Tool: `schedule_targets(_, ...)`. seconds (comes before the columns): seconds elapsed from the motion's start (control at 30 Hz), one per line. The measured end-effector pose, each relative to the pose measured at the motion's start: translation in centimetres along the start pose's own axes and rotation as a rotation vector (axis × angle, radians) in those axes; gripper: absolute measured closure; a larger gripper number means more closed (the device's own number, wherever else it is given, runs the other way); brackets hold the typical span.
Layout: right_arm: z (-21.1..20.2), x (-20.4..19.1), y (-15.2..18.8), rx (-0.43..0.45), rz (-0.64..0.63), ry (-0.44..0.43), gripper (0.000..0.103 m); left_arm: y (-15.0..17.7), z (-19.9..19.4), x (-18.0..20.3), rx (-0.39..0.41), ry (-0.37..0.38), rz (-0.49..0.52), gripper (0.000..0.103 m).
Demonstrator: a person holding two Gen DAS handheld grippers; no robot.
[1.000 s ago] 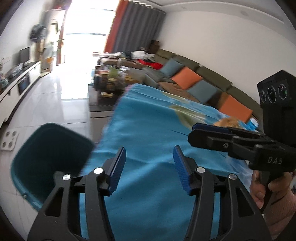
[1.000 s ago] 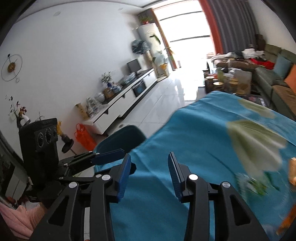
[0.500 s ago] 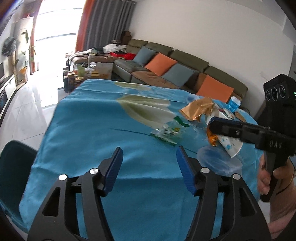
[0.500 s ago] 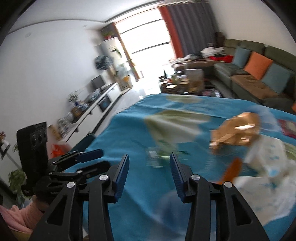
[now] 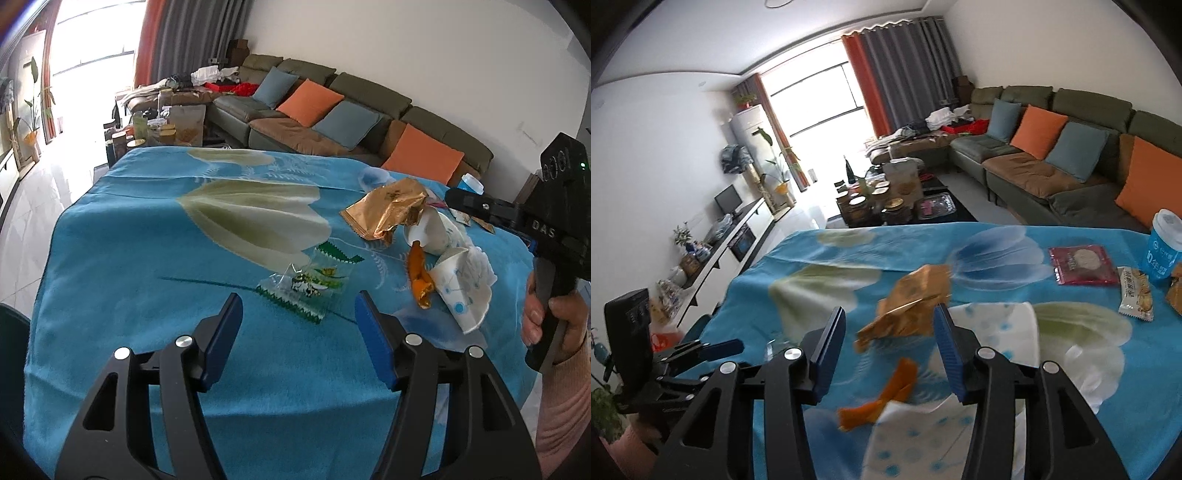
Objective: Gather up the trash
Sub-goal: 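Move both tools back over the table toward the remaining trash, then grasp the clear green-printed wrapper with the left tool while the right tool grasps the brown paper scrap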
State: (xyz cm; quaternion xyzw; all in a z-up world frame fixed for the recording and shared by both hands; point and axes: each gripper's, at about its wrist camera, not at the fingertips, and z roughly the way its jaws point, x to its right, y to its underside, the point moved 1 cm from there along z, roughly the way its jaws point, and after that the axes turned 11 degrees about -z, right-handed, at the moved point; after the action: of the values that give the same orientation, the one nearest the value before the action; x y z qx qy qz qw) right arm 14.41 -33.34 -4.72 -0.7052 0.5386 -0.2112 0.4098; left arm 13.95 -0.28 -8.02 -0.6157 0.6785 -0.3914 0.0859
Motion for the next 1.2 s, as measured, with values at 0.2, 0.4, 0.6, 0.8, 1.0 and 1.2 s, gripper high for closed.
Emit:
schedule_targets(0.2,1.1,1.7,-0.5,-0.022,0.025,0.003,0.055,-0.5,1.2,-0.3,-0.032,-0.006,-0.014,0.041)
schedule_targets(0.4,2.4,2.1,-0.7,-0.049,0.042,-0.015,0.055,-0.9,2.3,-0.3,-0.062,0.002,-0.025,0.041)
schedule_targets(0.6,2.8,1.7,-0.7,-0.064,0.034,-0.027,0.056,-0.9,3.5,-0.2,-0.094,0.001,-0.028,0.048)
schedule_targets(0.8,2.9,1.9,-0.8,-0.066,0.048,-0.041,0.072,-0.9,3.8,-0.2,-0.105,0.007,-0.031,0.065)
schedule_targets(1.0,2.2,1.5,-0.8,-0.052,0.041,-0.054,0.08,-0.9,4.0,-0.2,-0.113,0.017,-0.035,0.084)
schedule_targets(1.2,1.2,0.9,-0.9,-0.015,0.032,-0.072,0.081,-0.8,3.7,-0.1,-0.099,0.024,-0.04,0.09)
